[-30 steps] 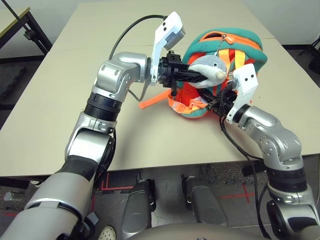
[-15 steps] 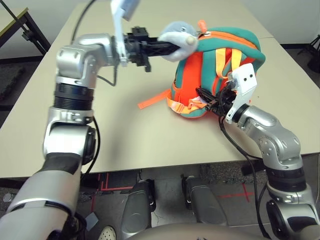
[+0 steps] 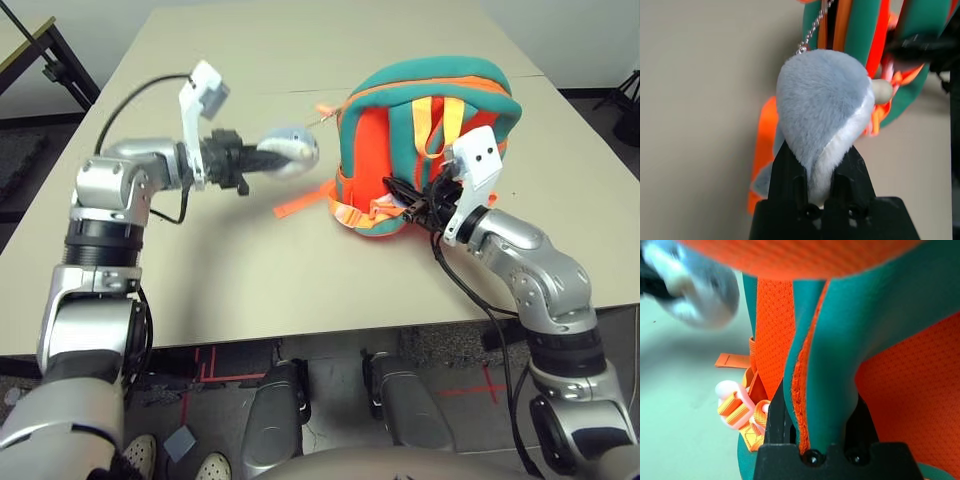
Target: Put the pencil case into the backpack and zip it.
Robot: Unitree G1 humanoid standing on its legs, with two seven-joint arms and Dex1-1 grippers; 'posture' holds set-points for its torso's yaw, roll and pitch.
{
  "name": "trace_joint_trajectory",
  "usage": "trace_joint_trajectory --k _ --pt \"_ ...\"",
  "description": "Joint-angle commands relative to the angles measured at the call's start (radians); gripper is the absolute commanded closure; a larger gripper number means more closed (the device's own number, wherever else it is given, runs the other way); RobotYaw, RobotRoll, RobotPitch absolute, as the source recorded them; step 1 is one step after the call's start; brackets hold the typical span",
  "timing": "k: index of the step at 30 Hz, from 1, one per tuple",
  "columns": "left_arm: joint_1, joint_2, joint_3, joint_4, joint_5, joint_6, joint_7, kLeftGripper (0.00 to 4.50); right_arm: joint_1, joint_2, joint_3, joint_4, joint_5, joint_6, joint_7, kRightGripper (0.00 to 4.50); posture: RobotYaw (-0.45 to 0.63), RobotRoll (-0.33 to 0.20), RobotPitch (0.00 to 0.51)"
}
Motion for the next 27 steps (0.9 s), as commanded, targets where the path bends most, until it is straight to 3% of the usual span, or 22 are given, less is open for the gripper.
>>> trace_joint_trajectory --k 1,10,19,20,27 --pt "0.063 -0.029 -0.069 0.103 0.085 -0.059 0.029 4.25 0.006 0.007 0.028 0.032 -0.004 0.012 0.015 4.14 -0.11 0.000 0.154" --pt "0.048 -0.162 -0.166 0.377 0.191 -0.203 0.016 4.27 -0.011 0.011 0.031 0.047 -0.014 0.004 0.018 4.14 -0.12 0.000 0.149" --pt "-0.025 -0.184 -0.090 0.354 0.154 -0.187 0.005 4.27 -0.013 0.006 0.018 0.030 -0.011 0.018 0.019 4.14 -0.13 0.000 0.141" --pt "-0.028 -0.182 -0.081 0.335 0.146 -0.173 0.002 3.92 -0.016 0.003 0.015 0.026 -0.006 0.027 0.021 4.14 -0.13 0.000 0.141" --pt "-0.025 -0.172 -0.031 0.187 0.094 -0.080 0.006 1.20 -0.027 -0.033 -0.005 -0.001 0.040 0.102 0.056 1.54 -0.11 0.000 0.142"
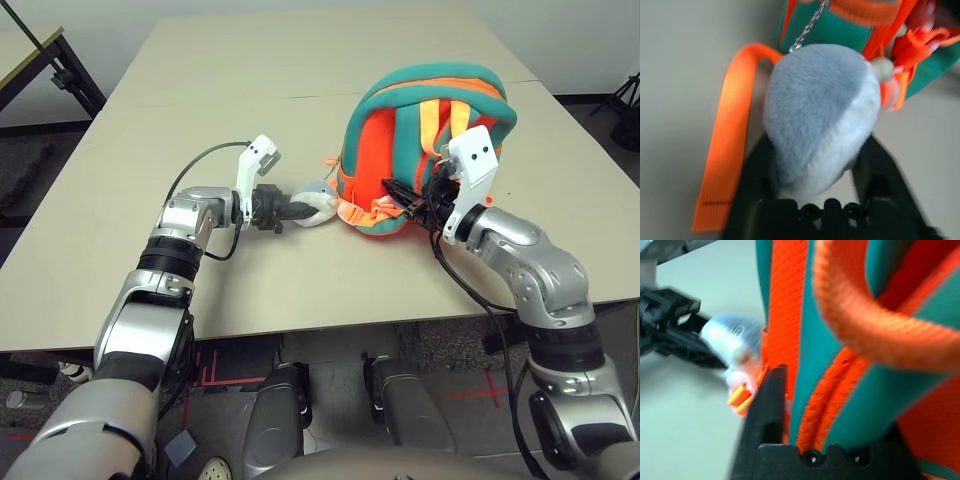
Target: Put the pencil case into the backpack and zip it.
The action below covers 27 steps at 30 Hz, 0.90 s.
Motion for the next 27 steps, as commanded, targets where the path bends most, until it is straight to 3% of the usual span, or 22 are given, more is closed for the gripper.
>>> trace_joint_trajectory --k 1,3,4,12,27 --pt "0.006 0.011 0.029 -0.075 -0.027 0.049 0.011 0.82 -0.005 -0.021 -0.005 -0.031 0.035 0.049 0.027 1.19 -0.11 0.000 0.142" --pt "0.012 0.011 0.036 -0.102 -0.030 0.067 0.015 0.01 -0.004 -0.029 -0.010 -0.036 0.044 0.061 0.031 0.38 -0.11 0.000 0.143" --pt "0.018 0.012 0.040 -0.117 -0.032 0.074 0.019 0.00 -0.002 -0.036 -0.017 -0.042 0.052 0.072 0.034 0.03 -0.10 0.000 0.147" --pt "0.059 0.032 0.063 -0.228 -0.057 0.138 0.043 0.00 0.043 -0.172 -0.167 -0.145 0.196 0.243 0.070 0.01 -0.12 0.000 0.164" --pt "0.060 0.036 0.069 -0.225 -0.067 0.142 0.049 0.00 0.125 -0.420 -0.441 -0.136 0.443 0.418 0.189 0.01 -0.17 0.000 0.170"
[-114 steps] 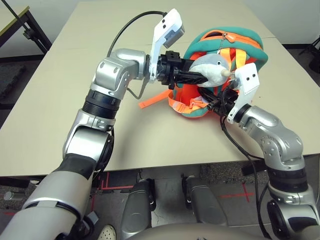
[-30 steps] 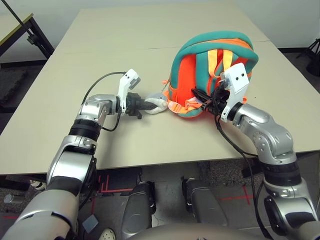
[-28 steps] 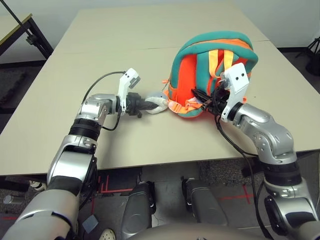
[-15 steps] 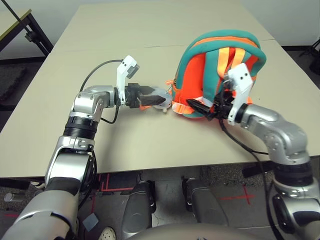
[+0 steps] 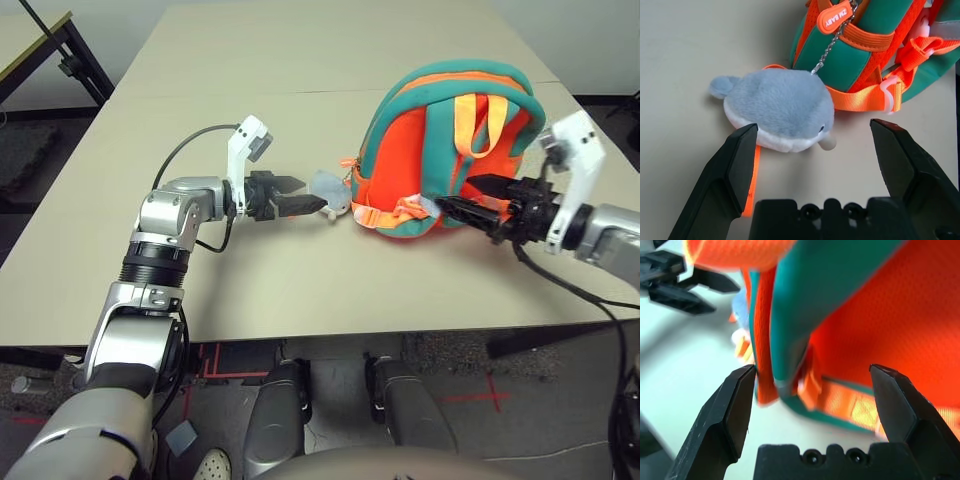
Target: Put the pencil case into the backpack and zip it.
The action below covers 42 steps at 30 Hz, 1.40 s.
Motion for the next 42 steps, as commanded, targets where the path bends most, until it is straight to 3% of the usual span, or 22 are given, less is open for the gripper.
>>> trace_joint_trajectory --k 1,9,18,31,42 --pt "-0.002 0.012 0.012 -0.006 -0.018 0.011 0.001 0.00 0.031 -0.037 -0.063 0.019 0.041 0.018 0.021 0.01 -0.17 0.000 0.170" --pt "0.039 0.044 0.051 -0.029 -0.035 0.016 0.031 0.00 0.083 -0.023 -0.113 0.133 -0.057 -0.104 -0.054 0.01 -0.17 0.000 0.173" --pt "0.112 0.048 0.196 0.003 -0.028 -0.091 0.191 0.00 0.069 0.116 -0.130 0.300 -0.209 -0.374 -0.212 0.01 -0.15 0.000 0.174" --pt "0.174 -0.023 0.408 0.069 -0.023 -0.414 0.502 0.00 0.035 0.236 -0.145 0.545 -0.318 -0.790 -0.258 0.01 -0.10 0.000 0.177" --pt "0.249 -0.004 0.478 0.156 0.008 -0.591 0.674 0.00 0.002 0.271 -0.126 0.673 -0.373 -0.993 -0.279 0.01 -0.05 0.000 0.193"
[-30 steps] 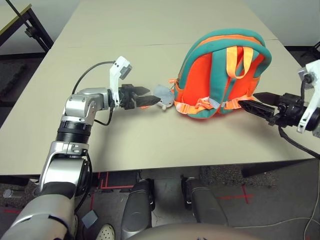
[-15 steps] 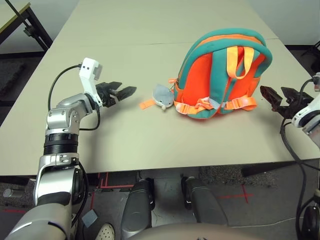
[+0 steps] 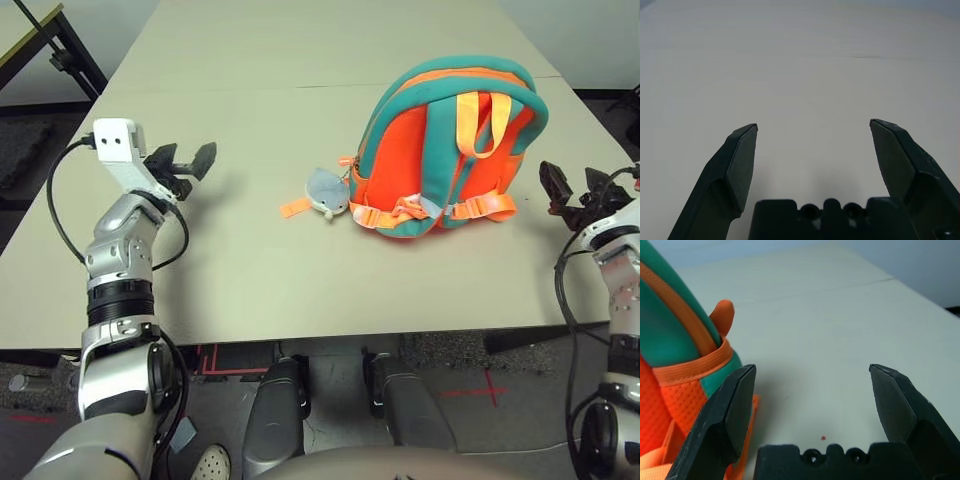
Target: Put the pencil case into the backpack and zip it.
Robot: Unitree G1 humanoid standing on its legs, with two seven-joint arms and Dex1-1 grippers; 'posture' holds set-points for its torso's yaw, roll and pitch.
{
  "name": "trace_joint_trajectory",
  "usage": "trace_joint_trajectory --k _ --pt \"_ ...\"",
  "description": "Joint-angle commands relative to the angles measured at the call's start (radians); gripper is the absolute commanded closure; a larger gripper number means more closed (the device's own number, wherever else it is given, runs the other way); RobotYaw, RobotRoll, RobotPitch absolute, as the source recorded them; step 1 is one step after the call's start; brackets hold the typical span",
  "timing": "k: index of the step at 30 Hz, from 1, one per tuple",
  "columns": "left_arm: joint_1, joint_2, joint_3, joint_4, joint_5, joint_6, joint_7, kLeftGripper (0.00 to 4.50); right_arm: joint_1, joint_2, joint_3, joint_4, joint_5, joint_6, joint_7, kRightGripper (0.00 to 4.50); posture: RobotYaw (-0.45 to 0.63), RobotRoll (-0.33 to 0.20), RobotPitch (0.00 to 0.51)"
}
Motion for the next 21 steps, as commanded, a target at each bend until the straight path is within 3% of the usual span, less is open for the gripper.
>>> trace_joint_trajectory --k 1,10,21 --pt "0.043 0.013 0.023 0.029 0.019 -0.047 0.051 0.00 -0.002 0.013 -0.001 0.038 -0.026 -0.053 -0.022 0.01 -0.05 0.000 0.196" --pt "0.092 0.031 0.036 0.078 0.021 -0.107 0.091 0.00 -0.001 0.029 0.010 0.074 -0.048 -0.106 -0.029 0.01 -0.04 0.000 0.205" --pt "0.075 0.051 0.036 0.152 0.015 -0.138 0.088 0.00 -0.004 0.053 0.027 0.048 -0.057 -0.103 -0.039 0.01 -0.04 0.000 0.186"
